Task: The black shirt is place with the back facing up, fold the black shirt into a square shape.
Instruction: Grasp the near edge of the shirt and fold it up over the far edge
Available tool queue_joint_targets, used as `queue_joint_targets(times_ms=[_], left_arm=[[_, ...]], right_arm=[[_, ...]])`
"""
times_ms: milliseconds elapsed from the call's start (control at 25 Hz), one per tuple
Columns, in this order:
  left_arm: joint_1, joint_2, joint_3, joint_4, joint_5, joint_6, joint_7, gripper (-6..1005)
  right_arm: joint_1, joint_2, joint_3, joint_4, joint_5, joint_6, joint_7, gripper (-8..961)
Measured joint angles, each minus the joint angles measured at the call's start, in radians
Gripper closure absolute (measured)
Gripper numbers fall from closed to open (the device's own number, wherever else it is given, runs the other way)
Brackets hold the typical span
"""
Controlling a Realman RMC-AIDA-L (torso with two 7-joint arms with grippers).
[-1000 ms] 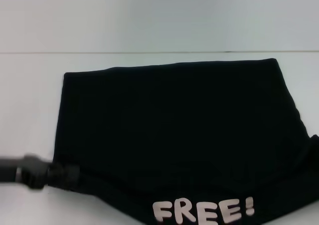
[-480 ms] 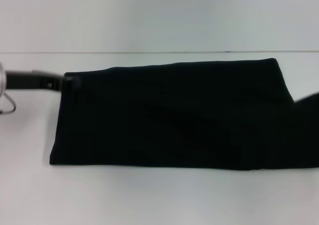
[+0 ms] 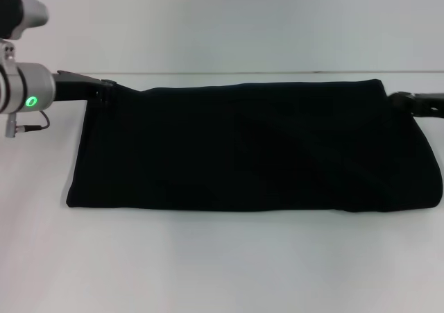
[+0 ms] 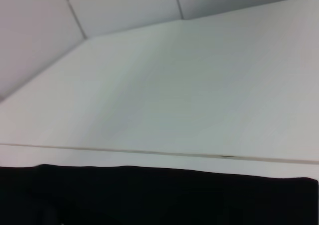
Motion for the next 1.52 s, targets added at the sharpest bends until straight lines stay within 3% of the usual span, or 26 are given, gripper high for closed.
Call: queue_joint_targets(times_ms=[160, 200, 360, 840, 1120, 1520], left_arm=[[-0.002, -0.015, 0.038, -0.003, -0.003, -0.085, 0.000, 994], [-0.003, -0.017, 0.044, -0.004, -0.004, -0.102, 0.000, 994], [-0.006, -0.018, 0.060, -0.002, -0.006, -0.138, -0.001, 994], [-0.019, -0.016, 0.057, 0.027, -0.009, -0.242, -0.003, 993], [-0.029, -0.020, 0.060, 0.016, -0.010, -0.296, -0.003, 993], [-0.037, -0.031, 0.063, -0.053, -0.010, -0.393, 0.009, 992]], right_arm=[[0.060, 0.032, -0.024, 0.044, 0.003, 0.163, -0.010, 930], [0.086, 0.049, -0.026, 0.047, 0.004, 0.214, -0.022, 929], [0.114, 0.060, -0.027, 0.047, 0.006, 0.251, -0.037, 924], [0.196, 0.036, -0.029, 0.048, 0.006, 0.330, -0.030, 910], [0.239, 0.052, -0.039, 0.073, 0.027, 0.439, -0.057, 902], [0.239, 0.055, -0.040, 0.142, 0.165, 0.502, -0.194, 891]])
